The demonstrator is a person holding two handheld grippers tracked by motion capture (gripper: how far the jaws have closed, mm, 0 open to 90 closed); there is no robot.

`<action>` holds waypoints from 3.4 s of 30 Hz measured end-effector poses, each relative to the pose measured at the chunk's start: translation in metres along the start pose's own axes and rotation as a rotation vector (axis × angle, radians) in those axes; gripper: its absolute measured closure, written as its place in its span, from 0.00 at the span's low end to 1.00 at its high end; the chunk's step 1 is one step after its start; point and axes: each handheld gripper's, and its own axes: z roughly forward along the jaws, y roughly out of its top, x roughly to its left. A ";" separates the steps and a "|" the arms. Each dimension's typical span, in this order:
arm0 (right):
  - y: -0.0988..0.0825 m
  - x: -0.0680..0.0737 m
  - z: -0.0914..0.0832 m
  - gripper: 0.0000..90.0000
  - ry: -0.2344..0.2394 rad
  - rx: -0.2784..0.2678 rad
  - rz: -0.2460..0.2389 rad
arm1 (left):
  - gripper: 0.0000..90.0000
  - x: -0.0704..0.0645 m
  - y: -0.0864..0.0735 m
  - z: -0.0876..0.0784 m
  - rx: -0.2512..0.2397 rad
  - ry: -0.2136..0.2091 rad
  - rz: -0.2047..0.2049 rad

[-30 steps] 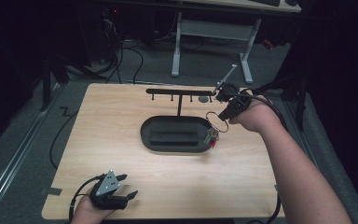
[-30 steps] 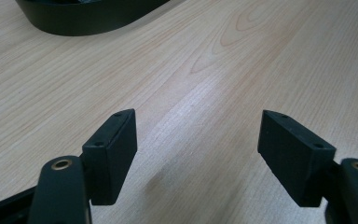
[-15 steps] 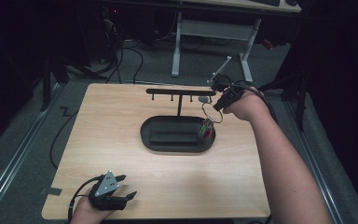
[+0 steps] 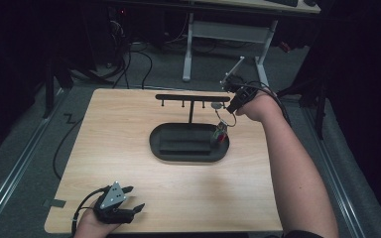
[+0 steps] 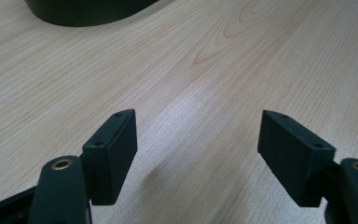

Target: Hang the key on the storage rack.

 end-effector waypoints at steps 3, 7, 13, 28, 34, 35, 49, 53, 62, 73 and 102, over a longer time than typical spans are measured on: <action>0.000 -0.003 0.002 0.98 0.006 -0.003 0.024 | 0.32 0.000 0.000 0.000 0.001 -0.001 0.000; -0.001 -0.007 0.005 0.98 0.012 -0.002 0.044 | 0.32 0.000 0.000 0.000 0.005 -0.004 -0.001; -0.002 -0.011 0.011 0.98 0.014 -0.001 0.022 | 0.32 0.000 -0.001 0.002 0.005 -0.004 -0.001; -0.003 0.000 0.003 0.58 -0.094 -0.057 0.049 | 0.32 0.002 0.000 0.004 0.008 -0.005 0.009; -0.018 0.013 -0.006 0.43 -0.102 -0.115 0.048 | 0.32 -0.001 0.002 0.004 0.009 -0.004 0.017; -0.021 0.016 -0.007 0.42 -0.102 -0.122 0.058 | 0.32 -0.001 0.002 0.004 0.009 -0.004 0.018; -0.058 0.032 0.014 0.36 -0.063 -0.189 0.094 | 0.32 -0.005 0.003 0.007 0.008 -0.009 0.028; -0.066 0.034 0.025 0.35 -0.060 -0.207 0.099 | 0.32 -0.005 0.003 0.006 0.006 -0.011 0.027; -0.091 0.042 0.044 0.32 -0.028 -0.296 0.156 | 0.32 -0.006 0.003 0.006 0.002 -0.016 0.034; -0.130 0.058 0.060 0.23 -0.053 -0.440 0.186 | 0.32 -0.010 0.003 0.009 0.007 -0.026 0.052; -0.286 0.116 0.131 0.17 -0.051 -0.619 0.316 | 0.31 -0.015 0.004 0.010 -0.034 -0.039 0.050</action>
